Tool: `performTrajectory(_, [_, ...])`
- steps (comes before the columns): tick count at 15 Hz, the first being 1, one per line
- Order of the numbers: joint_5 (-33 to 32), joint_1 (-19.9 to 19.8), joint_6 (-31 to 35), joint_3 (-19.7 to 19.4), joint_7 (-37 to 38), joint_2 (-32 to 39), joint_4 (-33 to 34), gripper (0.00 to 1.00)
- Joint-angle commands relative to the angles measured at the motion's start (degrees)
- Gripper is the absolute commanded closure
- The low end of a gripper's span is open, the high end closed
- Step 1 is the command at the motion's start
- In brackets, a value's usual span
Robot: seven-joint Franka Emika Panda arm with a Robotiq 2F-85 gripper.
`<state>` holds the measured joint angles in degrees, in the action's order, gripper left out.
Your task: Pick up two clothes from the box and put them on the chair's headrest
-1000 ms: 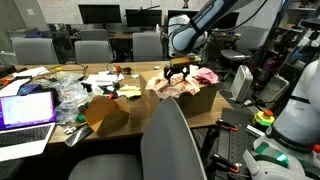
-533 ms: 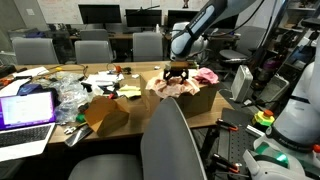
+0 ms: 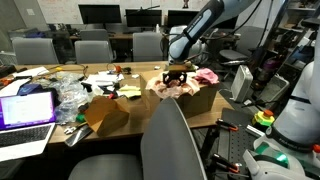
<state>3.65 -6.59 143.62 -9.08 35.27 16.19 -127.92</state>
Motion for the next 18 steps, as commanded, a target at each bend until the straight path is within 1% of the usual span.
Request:
performTrajectory(1, [0.16, 1.30, 1.35, -0.93, 0.05, 0.43, -0.21, 0.57])
performTrajectory(3, [0.17, 1.37, 1.36, -0.92, 0.05, 0.16, -0.43, 0.70])
performTrajectory(6, [0.80, 1.23, 0.35, -0.63, -0.50, -0.49, -0.61, 0.95])
performTrajectory(7, [1.18, 1.11, -0.11, -0.42, -1.01, -0.98, -0.81, 0.99])
performTrajectory(8, [1.10, 1.16, -0.32, -0.41, -1.09, -1.48, -1.06, 0.99])
performTrajectory(9, [0.66, 1.34, -0.39, -0.51, -0.93, -2.04, -1.33, 0.96])
performTrajectory(13, [-2.14, 2.73, -2.50, -0.68, -0.52, -6.12, -3.07, 0.96])
performTrajectory(16, [-9.17, 4.75, -5.25, -1.00, 2.50, -11.31, -4.62, 0.96])
performTrajectory(18, [-14.29, 5.44, -7.44, -0.15, 4.62, -15.85, -5.70, 0.96])
